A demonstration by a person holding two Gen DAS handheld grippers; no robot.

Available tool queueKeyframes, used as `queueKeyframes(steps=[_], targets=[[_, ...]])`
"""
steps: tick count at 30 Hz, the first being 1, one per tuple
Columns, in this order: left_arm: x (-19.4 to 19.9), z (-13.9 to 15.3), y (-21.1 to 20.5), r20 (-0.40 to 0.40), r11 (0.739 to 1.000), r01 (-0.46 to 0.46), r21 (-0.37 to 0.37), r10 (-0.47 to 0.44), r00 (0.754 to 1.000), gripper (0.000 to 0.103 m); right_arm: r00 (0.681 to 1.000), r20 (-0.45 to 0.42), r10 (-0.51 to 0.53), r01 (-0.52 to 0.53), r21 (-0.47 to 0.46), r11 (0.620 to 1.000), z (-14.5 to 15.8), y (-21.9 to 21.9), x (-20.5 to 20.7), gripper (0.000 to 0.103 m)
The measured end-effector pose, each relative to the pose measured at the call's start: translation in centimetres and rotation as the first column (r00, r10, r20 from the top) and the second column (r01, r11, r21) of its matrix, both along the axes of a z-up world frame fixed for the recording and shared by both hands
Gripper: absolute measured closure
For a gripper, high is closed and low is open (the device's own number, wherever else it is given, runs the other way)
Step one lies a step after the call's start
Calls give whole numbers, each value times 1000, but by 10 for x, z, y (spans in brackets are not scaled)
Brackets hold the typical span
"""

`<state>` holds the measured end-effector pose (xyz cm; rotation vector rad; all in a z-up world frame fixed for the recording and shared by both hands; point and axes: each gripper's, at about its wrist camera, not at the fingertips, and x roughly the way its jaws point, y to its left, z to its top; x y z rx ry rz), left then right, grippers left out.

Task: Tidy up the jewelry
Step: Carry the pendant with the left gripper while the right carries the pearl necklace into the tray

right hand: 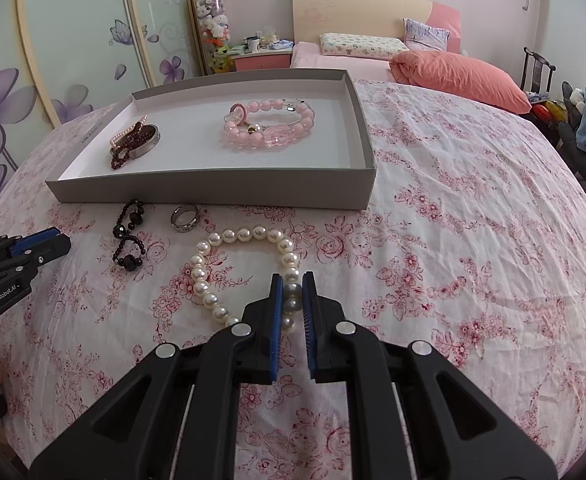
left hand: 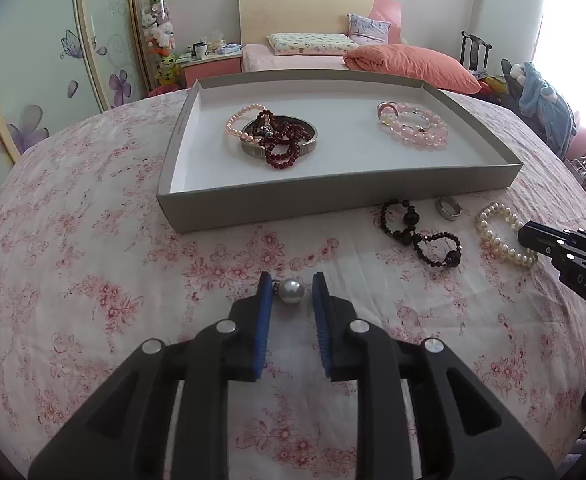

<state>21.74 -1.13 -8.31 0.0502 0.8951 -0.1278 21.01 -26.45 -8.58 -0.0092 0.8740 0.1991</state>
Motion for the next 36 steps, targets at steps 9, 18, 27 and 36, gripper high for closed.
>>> queueKeyframes(steps=[9, 18, 27, 36], targets=[[-1, 0, 1, 2, 1000, -15, -1, 15, 1000, 87, 1000, 0, 0, 0, 13, 1000, 0, 0, 0, 93], [-12, 4, 13, 18, 998, -54, -20, 55, 998, 87, 993, 114, -4, -12, 142, 990, 28, -5, -17, 93], [-25, 21, 16, 103, 997, -73, -31, 76, 992, 87, 980, 198, 27, -70, 213, 975, 48, 8, -32, 93], [-36, 33, 13, 174, 997, -79, -27, 82, 981, 87, 973, 231, 28, -87, 248, 965, 54, 14, -42, 93]])
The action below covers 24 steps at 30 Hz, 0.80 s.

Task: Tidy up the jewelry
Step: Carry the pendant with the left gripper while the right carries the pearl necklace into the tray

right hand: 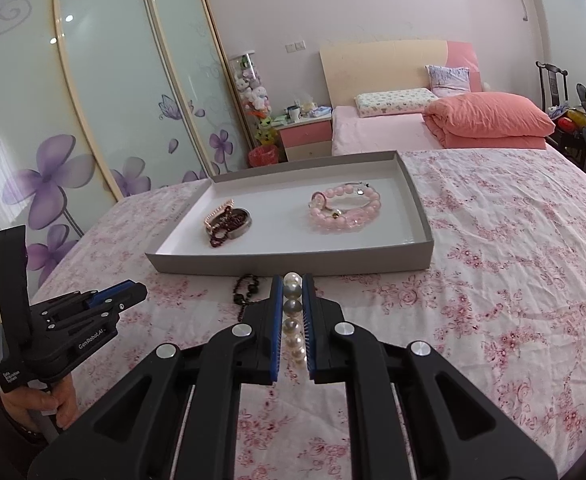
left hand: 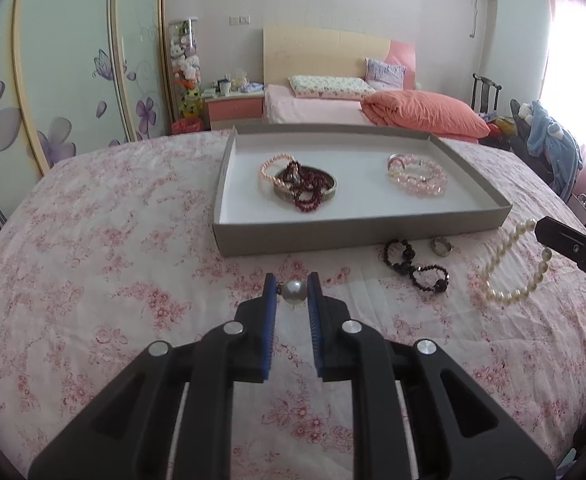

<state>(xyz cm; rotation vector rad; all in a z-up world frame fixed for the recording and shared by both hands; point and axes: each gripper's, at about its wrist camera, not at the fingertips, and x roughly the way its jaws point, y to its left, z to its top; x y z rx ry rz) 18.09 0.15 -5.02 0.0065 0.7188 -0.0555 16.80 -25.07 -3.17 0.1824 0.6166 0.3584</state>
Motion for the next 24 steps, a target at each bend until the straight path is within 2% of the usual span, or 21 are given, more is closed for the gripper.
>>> queueKeyframes(steps=[8, 14, 20, 24], targets=[[-16, 21, -6, 107, 1000, -4, 16, 2, 994, 87, 998, 61, -20, 20, 11, 1000, 14, 0, -11, 93], [-30, 41, -15, 202, 999, 0, 38, -7, 979, 87, 989, 141, -45, 44, 8, 999, 30, 3, -24, 93], [-45, 59, -25, 289, 999, 4, 42, -16, 957, 87, 963, 259, -74, 77, 1, 997, 50, 7, -41, 93], [-49, 66, -25, 319, 1000, 2, 31, -12, 948, 87, 943, 323, -81, 92, -18, 996, 59, 11, -50, 93]])
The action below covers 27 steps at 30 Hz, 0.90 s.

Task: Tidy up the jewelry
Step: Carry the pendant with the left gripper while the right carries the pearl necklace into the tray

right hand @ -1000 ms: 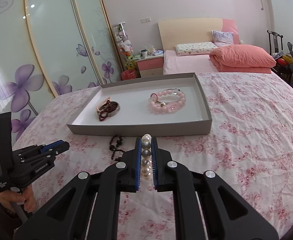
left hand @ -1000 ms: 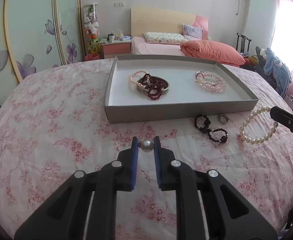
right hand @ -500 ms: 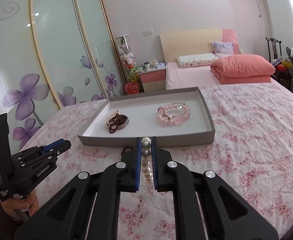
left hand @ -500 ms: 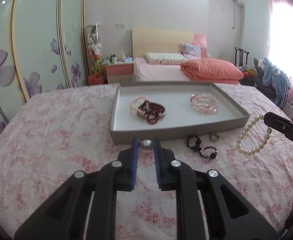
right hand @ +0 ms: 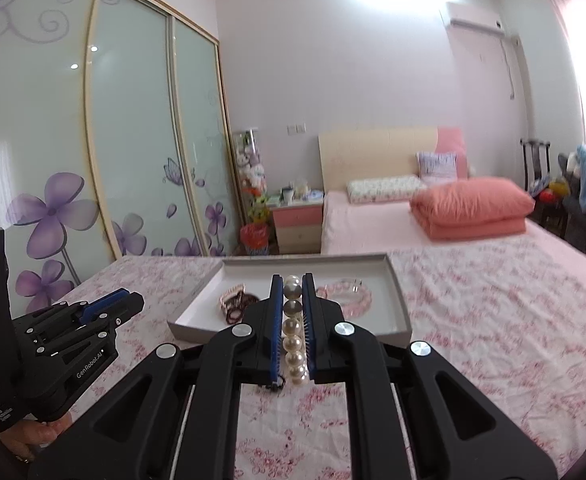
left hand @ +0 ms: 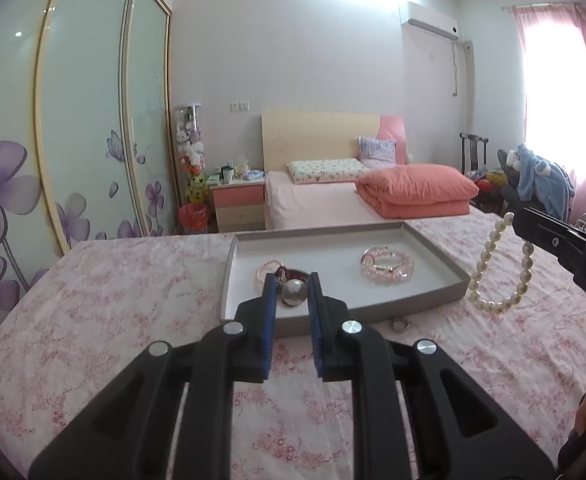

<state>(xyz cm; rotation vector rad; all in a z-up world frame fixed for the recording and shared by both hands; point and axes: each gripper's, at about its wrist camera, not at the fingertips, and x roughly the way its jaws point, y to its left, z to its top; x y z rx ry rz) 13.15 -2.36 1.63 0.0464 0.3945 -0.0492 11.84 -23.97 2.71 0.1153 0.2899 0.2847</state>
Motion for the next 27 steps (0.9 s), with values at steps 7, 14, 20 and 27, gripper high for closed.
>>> queueKeyframes(steps=[7, 14, 20, 27], targets=[[2, 6, 1, 13, 1000, -6, -10, 6, 1000, 87, 999, 43, -2, 2, -2, 1000, 9, 1, -2, 93], [10, 9, 3, 28, 1000, -18, -2, 18, 999, 87, 997, 75, -8, 9, -5, 1000, 18, 2, 6, 93], [26, 11, 4, 24, 1000, -14, -2, 14, 1000, 87, 996, 86, -16, 17, -11, 1000, 25, 5, 18, 93], [73, 9, 8, -35, 1000, 3, -31, -4, 999, 87, 999, 30, -18, 17, 24, 1000, 24, 1, 64, 93]])
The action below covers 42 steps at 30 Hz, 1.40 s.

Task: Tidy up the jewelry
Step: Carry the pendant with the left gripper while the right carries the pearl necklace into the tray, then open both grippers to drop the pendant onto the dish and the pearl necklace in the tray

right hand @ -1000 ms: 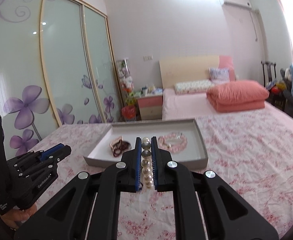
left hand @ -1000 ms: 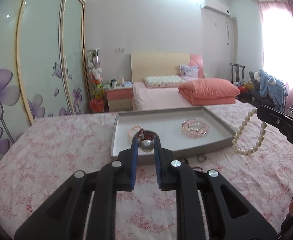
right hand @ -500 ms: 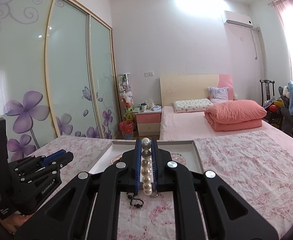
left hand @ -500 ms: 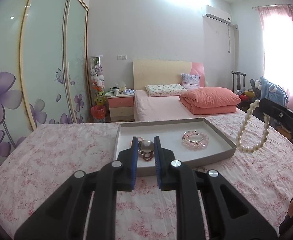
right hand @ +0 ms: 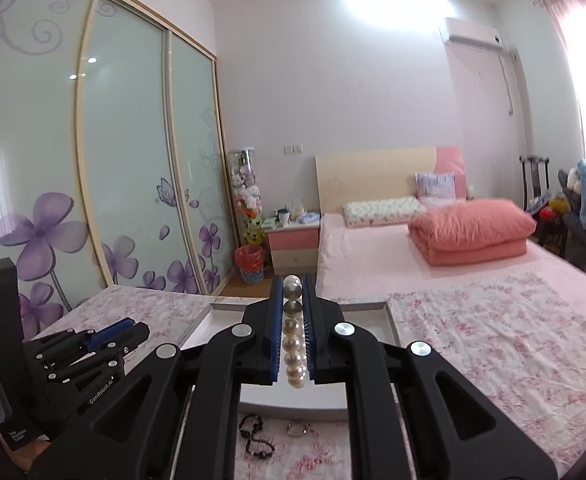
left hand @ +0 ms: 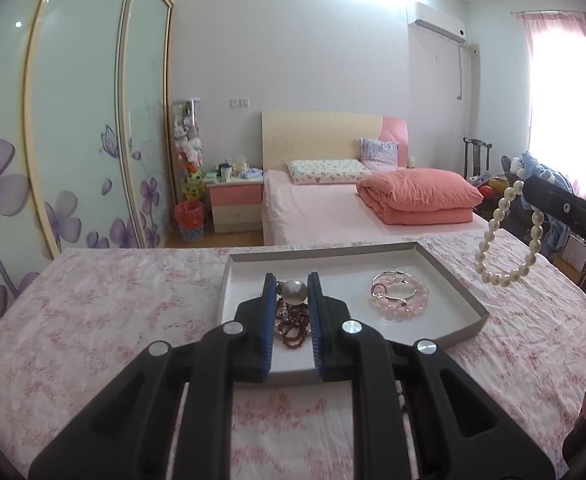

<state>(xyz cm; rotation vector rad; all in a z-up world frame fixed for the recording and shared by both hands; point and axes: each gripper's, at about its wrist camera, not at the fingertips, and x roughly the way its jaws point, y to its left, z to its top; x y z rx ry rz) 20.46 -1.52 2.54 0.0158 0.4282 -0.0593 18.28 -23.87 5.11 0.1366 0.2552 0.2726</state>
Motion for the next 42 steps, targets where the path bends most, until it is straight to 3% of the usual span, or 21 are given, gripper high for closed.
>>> queueKeyframes(steps=[9, 20, 23, 25, 30, 42], targets=[[64, -27, 3, -113, 1000, 4, -19, -6, 994, 87, 988, -153, 16, -15, 6, 1000, -33, 9, 69, 93], [114, -48, -7, -180, 1000, 24, -1, -24, 983, 86, 973, -231, 10, -13, -12, 1000, -54, 19, 111, 92], [120, -51, -5, -191, 1000, 11, -16, -14, 981, 83, 971, -239, 3, -5, -5, 1000, -55, 15, 111, 88], [121, -53, -1, -198, 1000, 0, -30, -6, 980, 80, 972, -236, -10, 11, 2, 1000, -55, 9, 109, 74], [120, -53, 9, -214, 997, -29, -65, 14, 977, 80, 965, -261, -12, 23, 40, 999, -57, -1, 107, 74], [90, -38, 36, -210, 989, -63, -132, 35, 977, 74, 958, -286, 9, -5, 14, 1000, -57, -4, 76, 74]])
